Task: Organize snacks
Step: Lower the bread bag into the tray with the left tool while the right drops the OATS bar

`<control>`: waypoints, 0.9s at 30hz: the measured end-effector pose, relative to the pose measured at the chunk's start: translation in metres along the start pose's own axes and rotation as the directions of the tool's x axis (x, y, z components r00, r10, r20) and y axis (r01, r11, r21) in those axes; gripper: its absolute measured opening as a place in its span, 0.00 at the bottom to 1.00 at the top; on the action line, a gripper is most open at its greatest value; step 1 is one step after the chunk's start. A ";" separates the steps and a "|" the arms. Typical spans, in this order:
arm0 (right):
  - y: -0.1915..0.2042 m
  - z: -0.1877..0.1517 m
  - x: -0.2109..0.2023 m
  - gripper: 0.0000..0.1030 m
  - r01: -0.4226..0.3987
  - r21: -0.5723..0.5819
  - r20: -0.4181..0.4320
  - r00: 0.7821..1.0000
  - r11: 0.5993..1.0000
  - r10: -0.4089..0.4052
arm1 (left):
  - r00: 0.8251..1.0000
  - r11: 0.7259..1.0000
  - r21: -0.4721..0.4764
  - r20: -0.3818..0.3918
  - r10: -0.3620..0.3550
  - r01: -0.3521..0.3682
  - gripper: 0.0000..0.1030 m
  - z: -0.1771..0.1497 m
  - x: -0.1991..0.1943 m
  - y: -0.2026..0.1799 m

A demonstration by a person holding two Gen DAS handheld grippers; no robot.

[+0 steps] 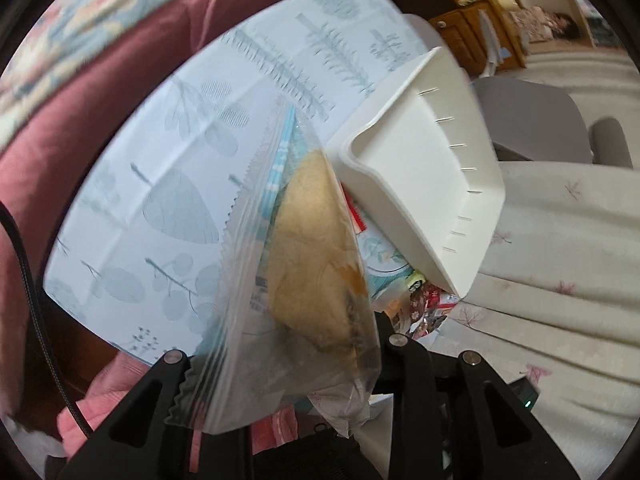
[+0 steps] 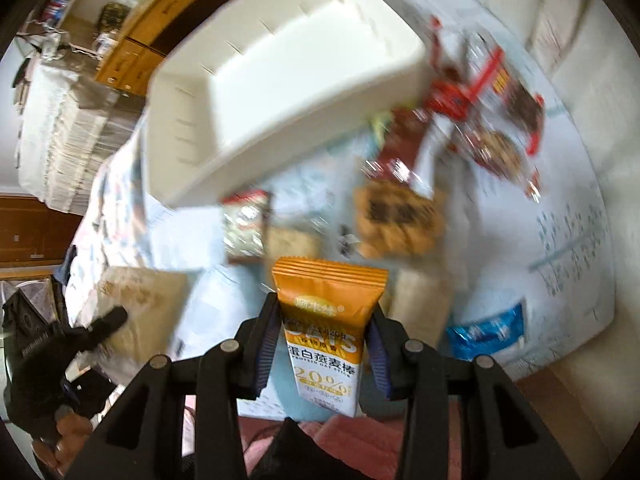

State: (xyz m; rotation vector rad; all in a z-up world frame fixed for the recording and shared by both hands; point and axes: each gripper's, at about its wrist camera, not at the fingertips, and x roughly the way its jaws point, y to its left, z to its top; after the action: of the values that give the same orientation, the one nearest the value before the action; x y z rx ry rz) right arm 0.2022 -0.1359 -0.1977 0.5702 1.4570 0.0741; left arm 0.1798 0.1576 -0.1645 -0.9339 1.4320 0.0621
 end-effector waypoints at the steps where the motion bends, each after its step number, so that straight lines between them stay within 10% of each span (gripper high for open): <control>1: 0.006 0.004 -0.004 0.39 -0.012 -0.007 0.015 1.000 1.000 0.012 | 1.000 1.000 0.017 0.013 0.008 -0.008 0.25 0.002 -0.005 -0.004; 11: 0.019 0.068 -0.031 0.39 -0.122 0.005 0.145 0.982 0.992 0.120 | 0.992 0.974 0.205 0.099 0.082 -0.101 0.25 0.024 -0.041 -0.067; 27: -0.010 0.159 -0.032 0.40 -0.140 0.077 0.265 0.957 0.987 0.115 | 0.979 0.909 0.369 0.127 0.158 -0.194 0.25 0.052 0.035 -0.143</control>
State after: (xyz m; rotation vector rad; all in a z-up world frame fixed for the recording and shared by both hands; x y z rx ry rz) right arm 0.3456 -0.2074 -0.1715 0.7242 1.1718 0.0305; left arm 0.3083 0.0762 -0.1289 -0.4749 1.3741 -0.0366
